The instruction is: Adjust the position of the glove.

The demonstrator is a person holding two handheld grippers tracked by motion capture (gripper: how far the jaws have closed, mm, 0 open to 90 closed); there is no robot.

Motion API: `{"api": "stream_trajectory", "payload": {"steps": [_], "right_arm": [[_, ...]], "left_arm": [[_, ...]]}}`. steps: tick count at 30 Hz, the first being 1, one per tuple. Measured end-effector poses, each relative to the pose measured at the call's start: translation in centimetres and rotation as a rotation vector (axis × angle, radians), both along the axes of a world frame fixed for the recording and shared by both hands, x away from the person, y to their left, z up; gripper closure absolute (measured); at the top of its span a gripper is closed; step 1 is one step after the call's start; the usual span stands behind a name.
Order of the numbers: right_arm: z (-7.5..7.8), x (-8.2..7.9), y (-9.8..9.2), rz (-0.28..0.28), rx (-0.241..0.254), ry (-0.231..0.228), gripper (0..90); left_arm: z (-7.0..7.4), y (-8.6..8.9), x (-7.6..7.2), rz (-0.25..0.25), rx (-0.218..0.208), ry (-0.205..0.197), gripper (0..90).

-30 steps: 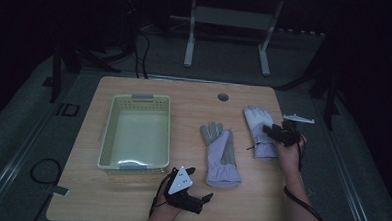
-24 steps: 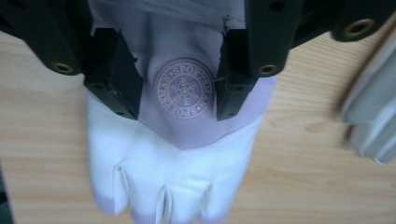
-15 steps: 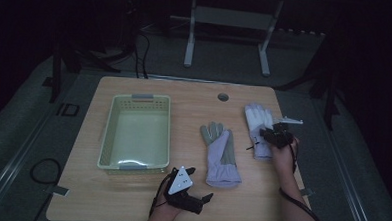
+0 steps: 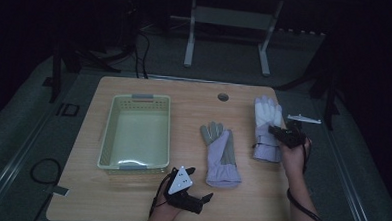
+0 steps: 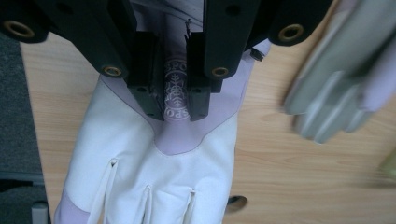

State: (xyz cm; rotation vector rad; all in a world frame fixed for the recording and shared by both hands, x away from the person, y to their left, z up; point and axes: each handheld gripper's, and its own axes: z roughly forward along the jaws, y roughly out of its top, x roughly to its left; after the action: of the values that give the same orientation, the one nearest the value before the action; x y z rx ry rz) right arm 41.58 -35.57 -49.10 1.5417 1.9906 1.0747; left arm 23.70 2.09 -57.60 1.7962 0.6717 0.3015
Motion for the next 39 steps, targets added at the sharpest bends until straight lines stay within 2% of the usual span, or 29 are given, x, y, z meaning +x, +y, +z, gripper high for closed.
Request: {"api": "stream_trajectory", "payload": {"steps": [4,14,18,22,28,33,36,39], "right_arm": [[1.4,-2.2,0.1,-0.010,0.014,-0.026,78.7],[4.4,-7.5,-0.4,0.016,0.036,-0.063,78.3],[4.7,-9.4,-0.4,0.015,-0.003,-0.074,78.1],[4.2,-11.0,-0.8,0.025,0.023,-0.061,77.6],[2.6,-12.1,-0.6,0.026,-0.022,-0.026,77.6],[0.7,-11.7,-0.6,0.019,-0.055,0.016,77.4],[-0.4,-11.1,-0.9,0.008,-0.053,0.035,77.3],[-1.3,-10.3,-1.0,-0.006,-0.073,0.051,77.2]], "left_arm": [[0.0,0.0,0.0,0.002,0.001,-0.001,0.0],[0.0,0.0,0.0,0.000,0.002,-0.002,0.0],[0.0,0.0,0.0,0.001,0.003,-0.003,0.0],[0.0,-0.1,-0.1,0.003,0.006,-0.007,0.0],[0.0,-0.1,-0.1,0.004,0.006,-0.005,0.0],[0.0,-0.1,-0.1,0.004,0.006,-0.007,0.0],[0.0,-0.1,-0.1,0.004,0.006,-0.006,0.0],[0.0,-0.1,-0.1,0.003,0.006,-0.006,0.0]]}}
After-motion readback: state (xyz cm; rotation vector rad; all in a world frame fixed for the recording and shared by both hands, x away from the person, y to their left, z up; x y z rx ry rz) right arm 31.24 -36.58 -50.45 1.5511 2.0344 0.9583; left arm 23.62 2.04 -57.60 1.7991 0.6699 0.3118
